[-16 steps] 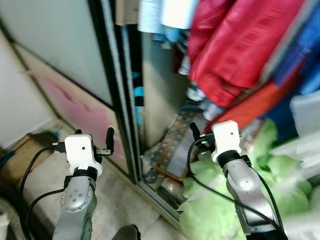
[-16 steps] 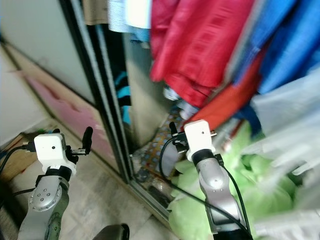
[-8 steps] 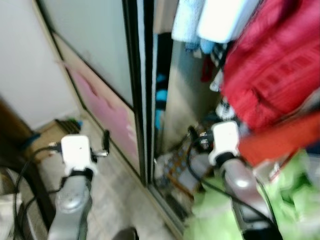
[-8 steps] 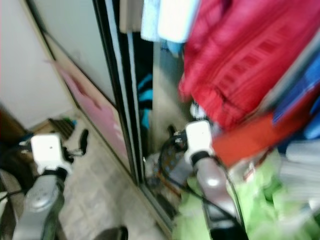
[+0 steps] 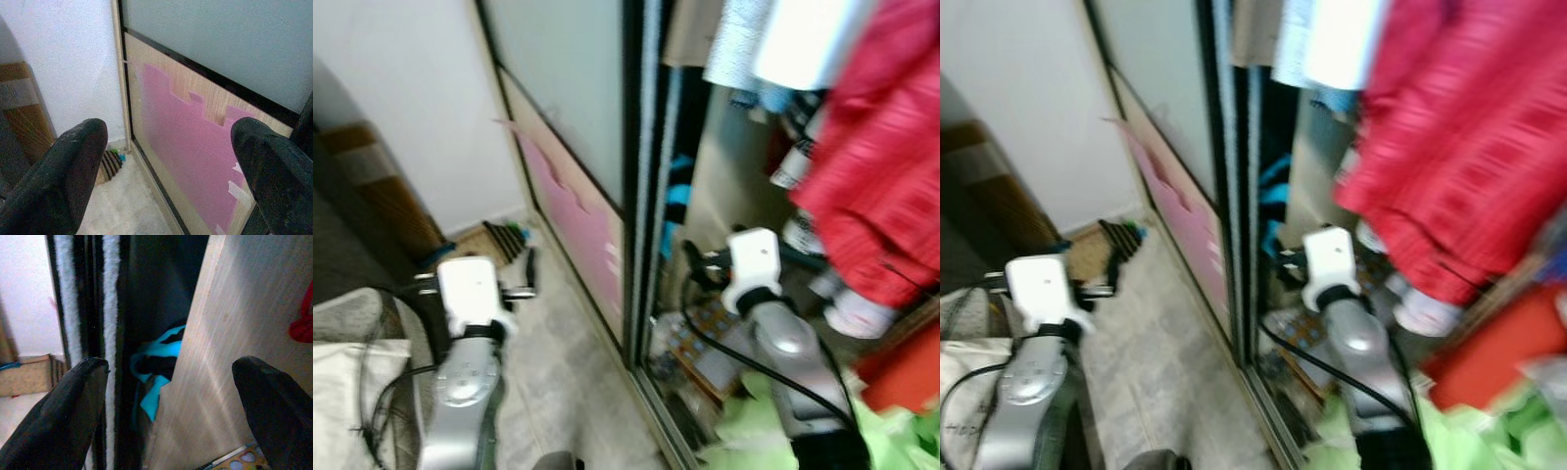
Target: Clean up the room
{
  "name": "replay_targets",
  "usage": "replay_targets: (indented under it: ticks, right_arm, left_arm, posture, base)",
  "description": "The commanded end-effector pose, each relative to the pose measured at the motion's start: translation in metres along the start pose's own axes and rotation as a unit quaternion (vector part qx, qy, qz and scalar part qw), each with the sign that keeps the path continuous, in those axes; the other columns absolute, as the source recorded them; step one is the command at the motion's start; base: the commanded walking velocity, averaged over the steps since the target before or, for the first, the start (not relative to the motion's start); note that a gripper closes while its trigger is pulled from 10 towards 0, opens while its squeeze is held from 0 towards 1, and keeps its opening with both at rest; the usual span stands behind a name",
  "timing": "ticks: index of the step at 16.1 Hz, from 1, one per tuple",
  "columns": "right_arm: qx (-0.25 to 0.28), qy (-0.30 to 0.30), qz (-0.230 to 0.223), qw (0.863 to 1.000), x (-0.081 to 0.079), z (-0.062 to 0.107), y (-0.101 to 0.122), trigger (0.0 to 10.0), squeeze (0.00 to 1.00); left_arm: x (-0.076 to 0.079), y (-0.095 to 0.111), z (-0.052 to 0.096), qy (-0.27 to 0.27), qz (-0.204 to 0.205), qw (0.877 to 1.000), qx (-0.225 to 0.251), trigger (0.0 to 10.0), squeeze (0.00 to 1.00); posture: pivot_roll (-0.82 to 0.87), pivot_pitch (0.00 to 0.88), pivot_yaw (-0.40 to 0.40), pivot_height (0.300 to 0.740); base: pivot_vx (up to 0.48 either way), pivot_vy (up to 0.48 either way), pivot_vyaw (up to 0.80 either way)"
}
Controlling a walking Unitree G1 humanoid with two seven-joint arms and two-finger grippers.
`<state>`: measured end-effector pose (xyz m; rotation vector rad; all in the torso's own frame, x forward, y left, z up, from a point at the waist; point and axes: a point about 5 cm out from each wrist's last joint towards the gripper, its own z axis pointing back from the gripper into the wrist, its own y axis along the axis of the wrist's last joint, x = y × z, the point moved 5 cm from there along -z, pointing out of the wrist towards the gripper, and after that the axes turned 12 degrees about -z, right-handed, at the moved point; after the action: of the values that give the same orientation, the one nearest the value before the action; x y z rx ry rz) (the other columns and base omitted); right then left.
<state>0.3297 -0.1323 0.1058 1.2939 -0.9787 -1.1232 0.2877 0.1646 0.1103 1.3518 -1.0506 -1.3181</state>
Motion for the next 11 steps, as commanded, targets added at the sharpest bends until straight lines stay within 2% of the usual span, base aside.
replay_targets:
  ticks: [1, 4, 6, 8, 11]
  right_arm:
    - [-0.001, 0.001, -0.002, 1.0, -0.004, -0.002, -0.001, 10.0, 0.0]
    - [-0.003, -0.038, -0.003, 0.999, 0.008, -0.001, 0.001, 10.0, 0.0]
    - [0.006, -0.044, -0.001, 0.999, 0.008, 0.001, 0.007, 10.0, 0.0]
    - [0.013, -0.03, 0.013, 0.999, 0.001, 0.004, 0.01, 10.0, 0.0]
    - [0.008, 0.008, 0.005, 1.0, -0.01, 0.009, 0.008, 10.0, 0.0]
  left_arm:
    - [-0.005, -0.003, 0.001, 0.004, -0.007, 1.0, -0.007, 10.0, 0.0]
    - [-0.006, -0.005, 0.002, 0.004, -0.008, 1.0, -0.011, 10.0, 0.0]
    - [-0.006, -0.004, 0.002, 0.005, -0.012, 1.0, -0.009, 10.0, 0.0]
    - [-0.002, -0.003, 0.001, -0.002, -0.001, 1.0, -0.008, 10.0, 0.0]
    - [0.003, -0.003, 0.003, -0.013, 0.021, 0.999, -0.019, 10.0, 0.0]
  posture:
    - [-0.01, 0.0, 0.003, 0.74]
    - [-0.01, 0.0, -0.002, 0.74]
    - [-0.01, 0.0, -0.002, 0.74]
    - [-0.01, 0.0, -0.006, 0.74]
    - [-0.01, 0.0, -0.013, 0.74]
  base:
    - [0.0, 0.0, 0.0]
    - [0.0, 0.0, 0.0]
    - [0.0, 0.0, 0.0]
    - [0.0, 0.0, 0.8]
    - [0.0, 0.0, 0.8]
